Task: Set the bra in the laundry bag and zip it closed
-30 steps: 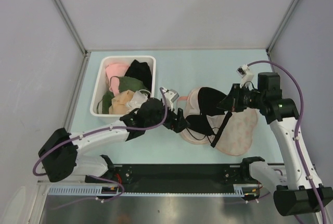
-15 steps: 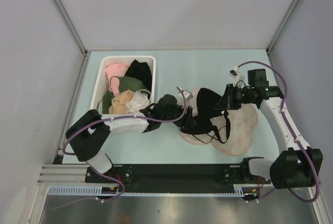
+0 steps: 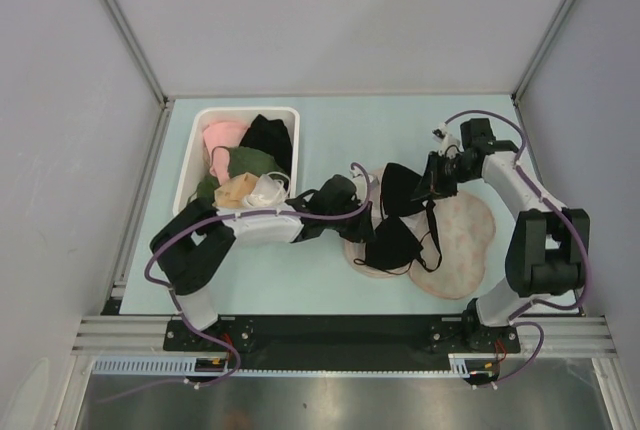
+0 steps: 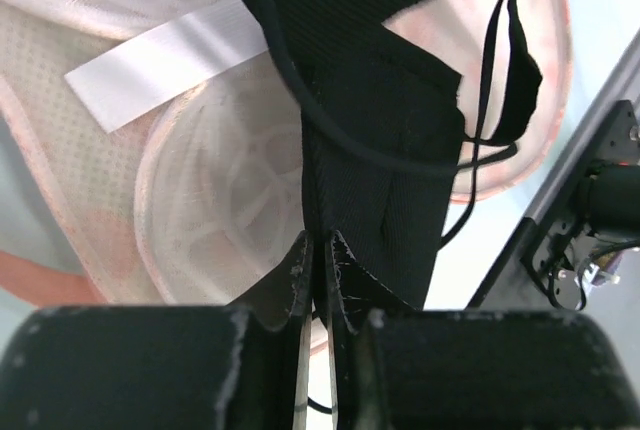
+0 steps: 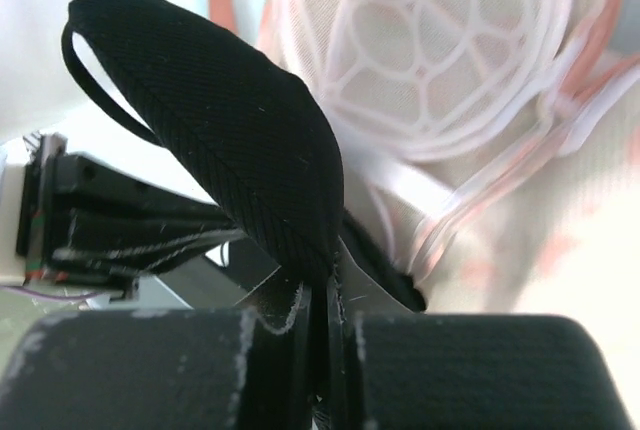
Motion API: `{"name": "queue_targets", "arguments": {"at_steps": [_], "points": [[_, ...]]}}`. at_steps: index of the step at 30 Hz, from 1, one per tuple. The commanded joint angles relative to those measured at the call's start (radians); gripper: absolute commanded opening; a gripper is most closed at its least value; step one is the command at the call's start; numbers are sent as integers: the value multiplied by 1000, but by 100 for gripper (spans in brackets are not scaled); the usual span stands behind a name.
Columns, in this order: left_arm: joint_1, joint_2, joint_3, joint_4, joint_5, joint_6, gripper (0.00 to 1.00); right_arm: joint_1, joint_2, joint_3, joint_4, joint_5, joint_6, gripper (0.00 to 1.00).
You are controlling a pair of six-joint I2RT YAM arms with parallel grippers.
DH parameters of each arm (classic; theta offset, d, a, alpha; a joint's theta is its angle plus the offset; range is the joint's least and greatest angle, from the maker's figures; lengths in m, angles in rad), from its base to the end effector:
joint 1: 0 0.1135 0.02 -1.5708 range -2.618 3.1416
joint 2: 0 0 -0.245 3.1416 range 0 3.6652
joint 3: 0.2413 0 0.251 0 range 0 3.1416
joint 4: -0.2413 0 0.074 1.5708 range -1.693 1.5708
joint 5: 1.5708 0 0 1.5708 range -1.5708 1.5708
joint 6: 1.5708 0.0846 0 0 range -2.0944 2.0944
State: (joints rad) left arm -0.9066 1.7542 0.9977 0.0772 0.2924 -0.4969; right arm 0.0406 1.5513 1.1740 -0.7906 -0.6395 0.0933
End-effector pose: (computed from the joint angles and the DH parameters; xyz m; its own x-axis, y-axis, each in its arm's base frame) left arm 0.2296 -0.3329 0.1333 -0.7658 0.2377 -0.5976 0.5997 0.5995 -0.5301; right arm 0.3172 0.0634 0.1939 -0.9400 0.0366 -0.3392 -0.1796 0.7923 0.5831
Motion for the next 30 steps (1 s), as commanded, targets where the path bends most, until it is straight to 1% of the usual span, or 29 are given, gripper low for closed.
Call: {"name": "queue_targets", "arguments": {"at_steps": [1, 5, 9, 10, 12, 13, 14, 15, 16, 17, 18, 19, 21, 22, 25, 26, 27, 28, 30], "points": [[5, 19, 67, -101, -53, -6, 10, 8, 93, 78, 57, 18, -12, 6], [11, 31, 97, -165, -136, 32, 11, 21, 200, 124, 62, 44, -21, 9], [29, 45, 102, -172, -137, 46, 14, 21, 259, 154, 82, 34, -17, 14], [34, 50, 104, -172, -136, 47, 16, 22, 268, 159, 83, 34, -17, 16], [38, 54, 110, -172, -127, 55, 18, 22, 298, 174, 88, 35, -17, 25], [38, 62, 113, -168, -125, 57, 21, 21, 306, 179, 87, 41, -15, 33], [38, 62, 114, -171, -122, 55, 23, 22, 319, 193, 87, 55, -12, 50], [38, 60, 117, -169, -111, 54, 24, 22, 325, 199, 79, 111, 2, 58], [38, 59, 119, -165, -107, 52, 28, 25, 319, 200, 76, 151, 14, 66], [38, 47, 119, -163, -105, 47, 31, 27, 308, 199, 76, 203, 31, 81], [38, 38, 116, -163, -104, 47, 35, 28, 293, 188, 79, 324, 81, 85], [38, 28, 113, -163, -107, 47, 44, 27, 242, 178, 80, 372, 97, 88], [38, -10, 102, -165, -114, 54, 54, 18, 186, 142, 76, 460, 134, 97], [38, -28, 99, -174, -131, 54, 61, 15, 127, 128, 73, 492, 184, 100], [38, -96, 82, -194, -163, 57, 70, 8, 14, 75, 39, 598, 230, 100], [40, -129, 79, -201, -176, 55, 73, 10, -9, 58, 16, 689, 249, 100], [41, -143, 73, -221, -183, 57, 76, 10, -29, 46, 1, 716, 266, 100], [46, -157, 71, -232, -197, 55, 78, 22, -75, 17, -10, 730, 275, 100], [52, -209, 55, -260, -206, 44, 77, 53, -132, -26, 7, 721, 276, 100]]}}
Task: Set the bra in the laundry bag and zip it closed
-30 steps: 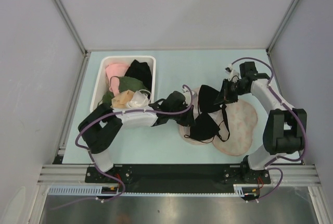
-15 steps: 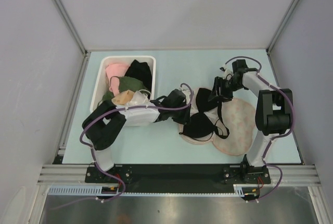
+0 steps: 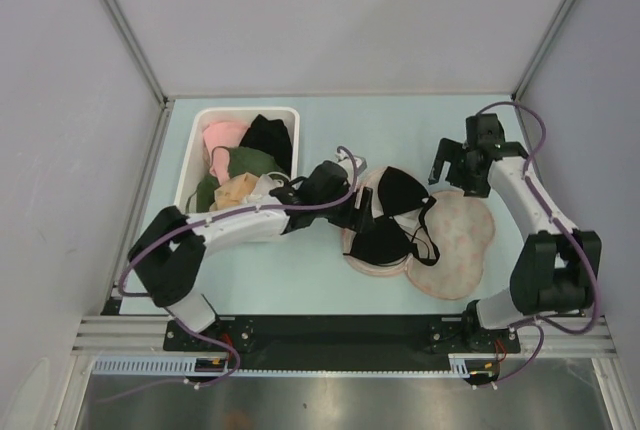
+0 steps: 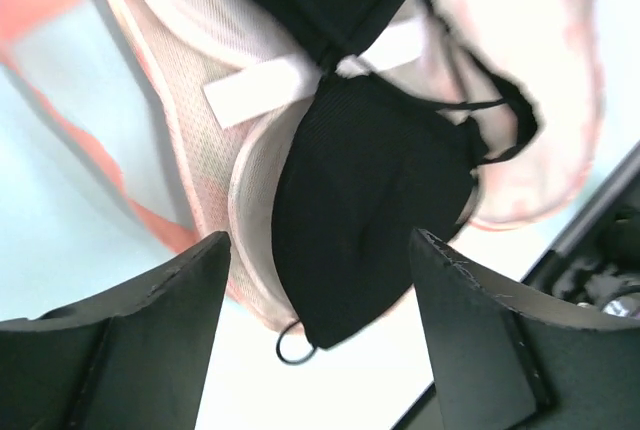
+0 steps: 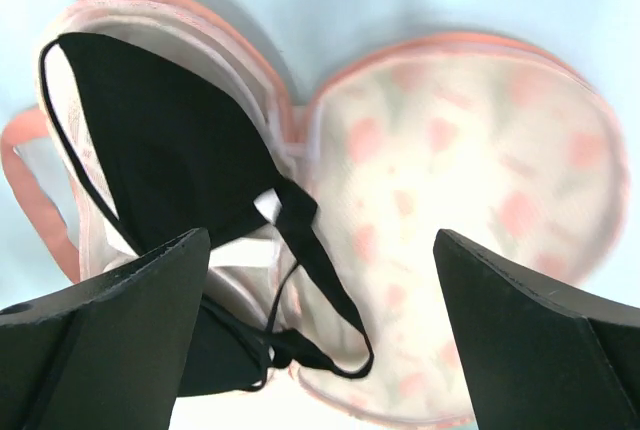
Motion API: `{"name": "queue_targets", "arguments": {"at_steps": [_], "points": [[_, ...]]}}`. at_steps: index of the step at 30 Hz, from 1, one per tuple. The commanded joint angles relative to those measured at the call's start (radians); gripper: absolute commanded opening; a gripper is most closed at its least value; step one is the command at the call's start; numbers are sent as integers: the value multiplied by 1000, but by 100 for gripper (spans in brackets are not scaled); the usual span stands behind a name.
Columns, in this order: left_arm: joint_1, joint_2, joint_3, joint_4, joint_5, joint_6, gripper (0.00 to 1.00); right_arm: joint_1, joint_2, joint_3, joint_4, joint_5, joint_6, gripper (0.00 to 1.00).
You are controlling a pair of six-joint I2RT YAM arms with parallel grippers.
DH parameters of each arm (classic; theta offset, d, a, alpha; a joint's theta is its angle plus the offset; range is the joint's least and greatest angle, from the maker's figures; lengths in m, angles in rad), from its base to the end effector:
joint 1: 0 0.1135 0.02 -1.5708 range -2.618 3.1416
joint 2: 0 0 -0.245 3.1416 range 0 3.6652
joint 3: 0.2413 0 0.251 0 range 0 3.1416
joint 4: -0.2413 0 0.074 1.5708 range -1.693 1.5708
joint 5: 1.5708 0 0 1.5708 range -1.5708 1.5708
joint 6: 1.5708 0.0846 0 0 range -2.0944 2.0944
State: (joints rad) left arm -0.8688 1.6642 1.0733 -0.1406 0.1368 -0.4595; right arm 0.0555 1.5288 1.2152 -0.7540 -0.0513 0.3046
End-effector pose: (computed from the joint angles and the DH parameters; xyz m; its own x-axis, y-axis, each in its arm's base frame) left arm 0.2470 -0.3099 0.1660 -0.7511 0.2078 -0.6266 0.5454 0.7301 -0.4117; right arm 0.3357 0.0230 0.2013 -0.8584 0.2523 -0.4466 0.1859 0.9645 0.1875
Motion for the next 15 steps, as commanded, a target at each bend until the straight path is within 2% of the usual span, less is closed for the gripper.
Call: {"name": "queue_targets", "arguments": {"at_steps": [1, 4, 5, 6, 7, 9, 12, 14, 15], "points": [[20, -142, -35, -43, -51, 5, 76, 75, -139, -109, -22, 116, 65, 100], [21, -214, -97, -33, -17, -19, 67, 118, -260, -198, 30, 33, 77, 100], [21, -228, -137, -24, 25, -33, 65, 119, -318, -222, 69, -40, 91, 100], [19, -245, -163, 1, 44, -48, 57, 119, -344, -244, 91, -80, 103, 99], [16, -274, -191, 21, 69, -82, 55, 125, -372, -287, 106, -120, 111, 94], [11, -306, -274, 68, 109, -119, 55, 165, -438, -319, 146, -186, 140, 90], [1, -365, -355, 111, 106, -163, 67, 286, -493, -368, 163, -167, 160, 88], [1, -379, -384, 133, 112, -177, 66, 366, -506, -390, 174, -165, 188, 82], [1, -376, -391, 136, 115, -182, 63, 394, -512, -417, 185, -170, 221, 78]]}}
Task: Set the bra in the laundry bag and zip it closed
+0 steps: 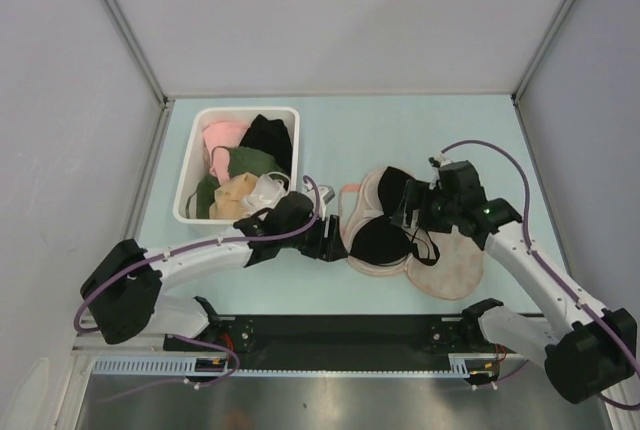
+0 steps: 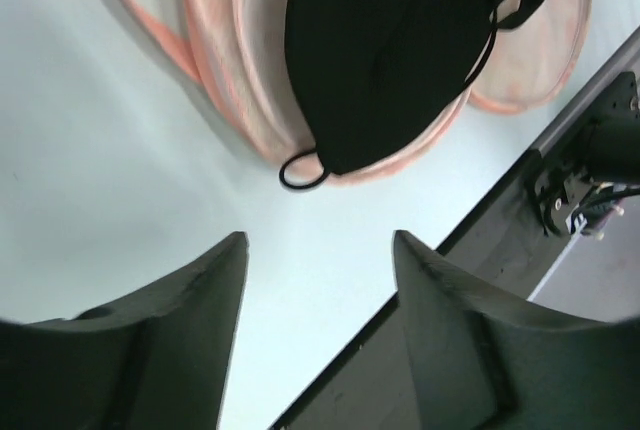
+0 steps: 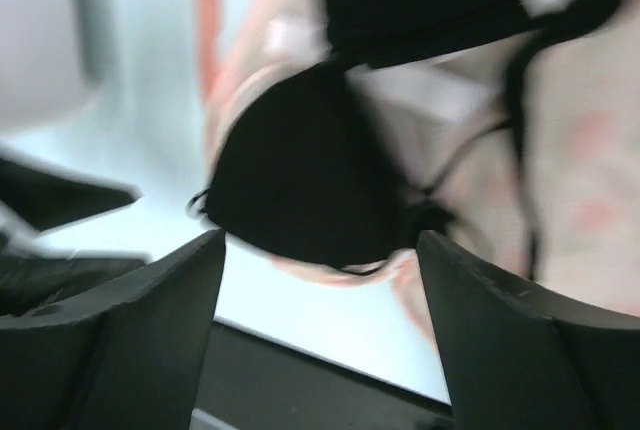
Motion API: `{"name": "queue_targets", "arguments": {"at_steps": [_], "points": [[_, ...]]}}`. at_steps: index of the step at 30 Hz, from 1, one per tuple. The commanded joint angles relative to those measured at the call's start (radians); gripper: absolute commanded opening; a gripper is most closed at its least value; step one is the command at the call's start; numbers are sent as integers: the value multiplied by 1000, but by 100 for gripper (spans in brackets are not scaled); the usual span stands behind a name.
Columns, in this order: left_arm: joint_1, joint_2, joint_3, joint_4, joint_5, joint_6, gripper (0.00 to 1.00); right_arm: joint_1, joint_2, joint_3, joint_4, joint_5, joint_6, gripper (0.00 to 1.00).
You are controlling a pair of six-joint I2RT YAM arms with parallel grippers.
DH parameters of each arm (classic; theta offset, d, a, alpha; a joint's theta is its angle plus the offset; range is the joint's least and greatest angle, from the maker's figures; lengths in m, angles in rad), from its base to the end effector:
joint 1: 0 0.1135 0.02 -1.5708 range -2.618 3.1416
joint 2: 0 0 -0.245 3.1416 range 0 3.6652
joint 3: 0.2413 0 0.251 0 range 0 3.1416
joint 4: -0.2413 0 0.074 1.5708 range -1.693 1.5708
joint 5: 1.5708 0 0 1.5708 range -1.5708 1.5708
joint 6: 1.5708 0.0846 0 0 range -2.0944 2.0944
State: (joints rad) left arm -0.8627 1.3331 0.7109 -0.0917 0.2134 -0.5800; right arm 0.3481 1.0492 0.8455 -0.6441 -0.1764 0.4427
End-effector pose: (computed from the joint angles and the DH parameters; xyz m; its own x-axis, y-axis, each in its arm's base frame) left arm 0.1904 -0.2500 0.1557 -0.8201 0.1343 -0.5562 0.4747 0.7025 -0.5302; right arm 0.2326 0.1002 0.2174 -0.8275 0.1484 -0.5415 -0.1001 0.9100 0.4023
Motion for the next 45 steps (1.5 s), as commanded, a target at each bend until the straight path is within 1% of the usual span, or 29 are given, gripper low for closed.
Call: {"name": "queue_targets", "arguments": {"at_steps": [1, 2, 5, 6, 7, 9, 12, 15, 22, 24, 25, 27, 32, 36, 39, 40, 42, 43, 44, 45], "points": [[-6, -38, -31, 87, 40, -66, 60, 127, -37, -65, 114, -49, 100, 71], [-6, -25, -34, 118, 41, -69, 56, 185, -37, -101, 141, -49, 112, 71], [-6, -5, -48, 173, 57, -87, 53, 242, -31, -140, 201, -19, 152, 69], [-6, 1, -50, 184, 63, -92, 52, 244, -20, -151, 198, -2, 171, 64], [-6, 12, -42, 188, 67, -92, 52, 246, -15, -149, 173, 47, 183, 63], [-6, 46, -30, 190, 86, -87, 51, 247, -15, -145, 131, 112, 194, 57], [-6, 74, -22, 194, 96, -103, 47, 241, -35, -140, 109, 138, 189, 57], [-9, 86, -19, 190, 89, -110, 44, 235, -52, -137, 100, 132, 189, 57], [-18, 132, 19, 201, 87, -104, 43, 235, -46, -163, 121, 104, 194, 57], [-21, 144, 30, 202, 72, -93, 43, 236, -43, -168, 135, 77, 202, 56], [-21, 162, 47, 202, 69, -90, 43, 245, -46, -169, 138, 72, 205, 53], [-21, 181, 65, 196, 66, -81, 43, 253, -51, -172, 136, 71, 212, 52], [-21, 264, 122, 195, 75, -75, 43, 285, -63, -172, 132, 77, 229, 52], [-21, 301, 151, 194, 84, -75, 43, 295, -77, -175, 127, 84, 235, 52], [-21, 331, 174, 211, 107, -75, 38, 298, -81, -181, 126, 89, 238, 52], [-21, 339, 188, 216, 115, -75, 35, 298, -81, -183, 126, 89, 240, 52], [-21, 359, 200, 227, 126, -80, 30, 298, -84, -183, 115, 95, 238, 52], [-21, 363, 203, 233, 130, -81, 26, 298, -89, -178, 107, 104, 244, 52], [-21, 368, 206, 236, 129, -83, 24, 298, -90, -174, 75, 148, 257, 52], [-21, 376, 214, 237, 129, -83, 15, 298, -95, -169, 55, 175, 267, 53]]}}
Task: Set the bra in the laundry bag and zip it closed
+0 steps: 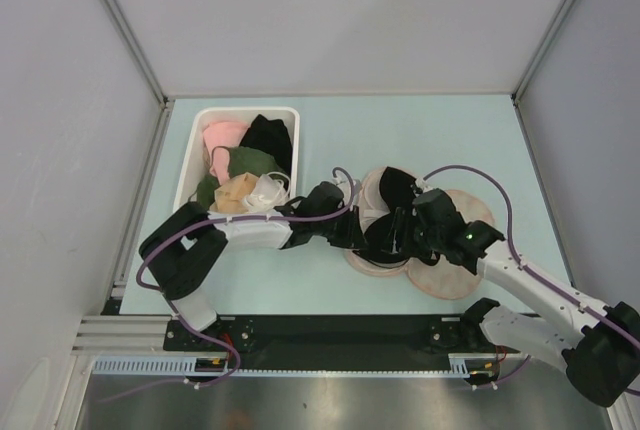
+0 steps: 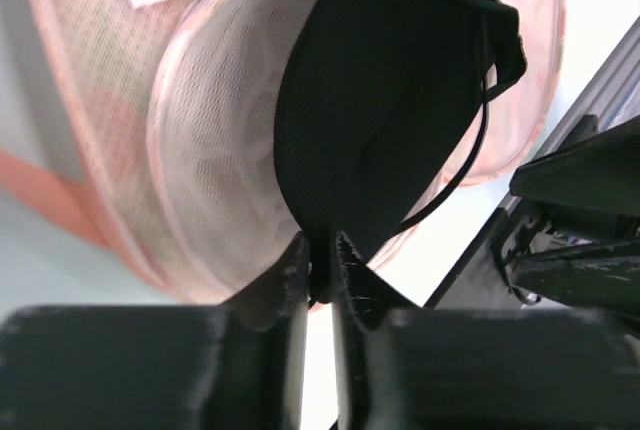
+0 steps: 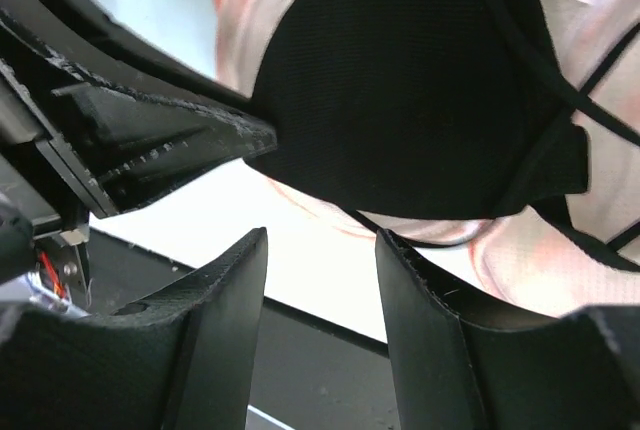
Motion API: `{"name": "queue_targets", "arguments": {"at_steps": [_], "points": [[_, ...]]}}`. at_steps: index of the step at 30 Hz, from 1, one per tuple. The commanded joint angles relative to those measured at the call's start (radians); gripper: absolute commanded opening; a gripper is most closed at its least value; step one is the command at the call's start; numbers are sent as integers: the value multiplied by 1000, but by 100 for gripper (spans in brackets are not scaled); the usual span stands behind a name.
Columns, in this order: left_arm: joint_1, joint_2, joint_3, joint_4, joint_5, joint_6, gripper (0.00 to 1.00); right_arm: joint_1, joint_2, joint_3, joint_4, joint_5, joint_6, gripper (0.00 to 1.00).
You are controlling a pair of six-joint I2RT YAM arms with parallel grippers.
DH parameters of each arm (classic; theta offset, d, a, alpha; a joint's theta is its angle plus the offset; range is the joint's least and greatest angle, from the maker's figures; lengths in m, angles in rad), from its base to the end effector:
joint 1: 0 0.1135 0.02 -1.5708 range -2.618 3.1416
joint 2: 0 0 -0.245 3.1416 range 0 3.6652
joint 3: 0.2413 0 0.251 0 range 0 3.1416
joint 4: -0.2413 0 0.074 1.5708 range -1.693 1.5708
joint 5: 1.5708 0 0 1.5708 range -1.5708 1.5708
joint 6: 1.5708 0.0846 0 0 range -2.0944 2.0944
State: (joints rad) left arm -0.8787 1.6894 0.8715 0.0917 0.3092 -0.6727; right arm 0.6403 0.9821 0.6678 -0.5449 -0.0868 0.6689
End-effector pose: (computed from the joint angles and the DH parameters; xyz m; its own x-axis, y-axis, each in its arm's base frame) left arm 0.2195 -0.3051 0.1173 -0.8789 0.1303 -0.4589 0.4232 0.6570 -0.6239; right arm 0.1862 0.1479 0.1791 -0.8737 0.1195 -0.4716 -0.1259 0.8808 0.4565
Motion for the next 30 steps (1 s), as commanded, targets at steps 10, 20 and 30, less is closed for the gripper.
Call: {"name": "queue_targets", "arguments": {"at_steps": [10, 20, 30], "points": [[-5, 7, 57, 26, 16, 33, 2, -86, -155, -43, -145, 274, 164, 54], [-5, 12, 50, 29, 21, 32, 1, -195, -62, -111, 49, 122, 129, 38], [-5, 3, 44, 29, 21, 30, 1, -165, 20, -135, 95, 151, 173, 31]]}}
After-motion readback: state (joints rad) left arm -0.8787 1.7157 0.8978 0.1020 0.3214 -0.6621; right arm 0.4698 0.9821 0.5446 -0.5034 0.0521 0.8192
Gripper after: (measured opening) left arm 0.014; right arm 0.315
